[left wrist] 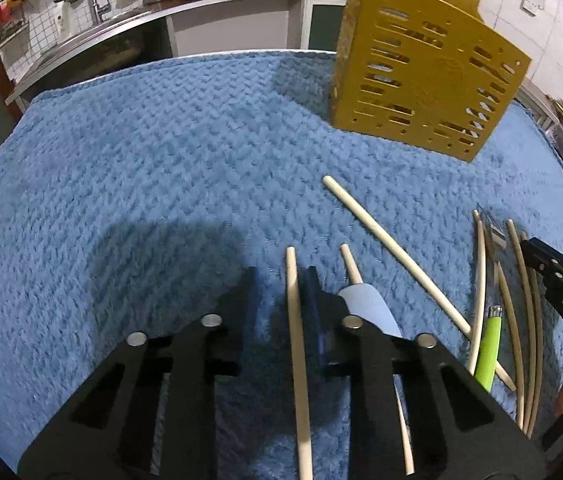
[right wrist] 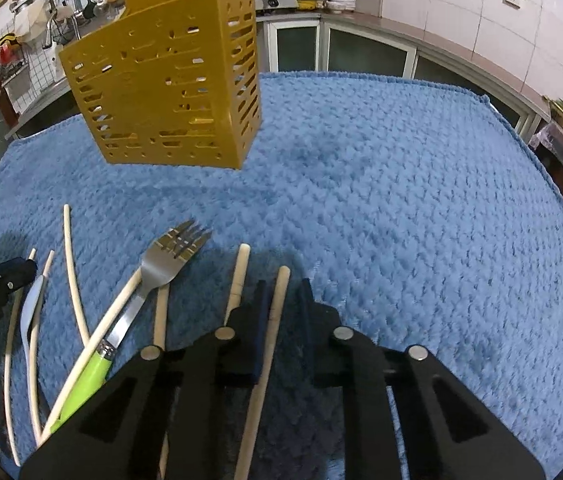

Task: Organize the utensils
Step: 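Close the right tool on a wooden chopstick while the left tool grasps another chopstick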

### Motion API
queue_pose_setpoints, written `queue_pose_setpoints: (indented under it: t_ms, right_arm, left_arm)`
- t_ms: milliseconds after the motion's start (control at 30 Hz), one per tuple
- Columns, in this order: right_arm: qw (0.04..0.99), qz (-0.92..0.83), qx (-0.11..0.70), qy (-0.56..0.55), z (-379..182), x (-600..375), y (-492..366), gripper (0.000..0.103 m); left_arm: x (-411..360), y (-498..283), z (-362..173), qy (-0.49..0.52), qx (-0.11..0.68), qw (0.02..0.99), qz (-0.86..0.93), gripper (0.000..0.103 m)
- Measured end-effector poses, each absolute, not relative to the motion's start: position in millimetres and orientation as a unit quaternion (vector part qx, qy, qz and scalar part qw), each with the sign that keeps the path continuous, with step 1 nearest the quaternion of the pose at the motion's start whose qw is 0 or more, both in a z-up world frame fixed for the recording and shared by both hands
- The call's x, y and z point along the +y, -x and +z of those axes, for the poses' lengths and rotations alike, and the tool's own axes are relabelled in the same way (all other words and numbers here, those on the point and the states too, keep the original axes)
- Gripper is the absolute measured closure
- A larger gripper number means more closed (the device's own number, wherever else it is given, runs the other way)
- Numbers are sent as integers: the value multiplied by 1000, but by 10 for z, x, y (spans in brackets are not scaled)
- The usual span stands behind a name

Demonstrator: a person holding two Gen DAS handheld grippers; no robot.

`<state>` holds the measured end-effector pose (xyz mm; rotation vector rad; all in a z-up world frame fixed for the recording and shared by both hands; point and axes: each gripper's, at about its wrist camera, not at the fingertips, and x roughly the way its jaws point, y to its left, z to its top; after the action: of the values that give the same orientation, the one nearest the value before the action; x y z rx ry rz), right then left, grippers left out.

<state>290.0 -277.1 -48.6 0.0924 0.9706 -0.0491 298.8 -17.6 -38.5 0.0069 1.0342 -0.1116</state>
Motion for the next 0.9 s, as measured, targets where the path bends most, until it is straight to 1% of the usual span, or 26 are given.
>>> queue_pose_setpoints:
  t_ms: [133,200,233,267,567,700,900]
  right_arm:
    - [875,-22,480,-50,-480,-2804,-2963,89]
    - [874,-21,483,-53,-481,-2809,-2980,93]
    - [873,-19,485,-52,-480,-2804,-2983,94]
    - [872,-19,486,-51,-477,-2797,-2980,94]
    - [879,-3,472,-70,-395,-2847,-2882,95]
    - [889,3,451,-81,-266,-2854,-2789,96]
    - [913,12,401,-81,24,-2875,-2667,97]
  left_arm:
    - [-175,-3042,-379,0,503,863,-54,86]
    - [-185,-3067,-376,-1,504,862,-55,90]
    - [-184,-3073,-376,2,505,861,-57,97]
    - [-180,-3080,-378,5,507,860,-59,98]
    - [-90,-3079,-337,37,510,857,-61,99]
    - [-63,-3003,-202,39,489,869,-65,99]
    - [18,-2982,-80,71,481,870,-78,99]
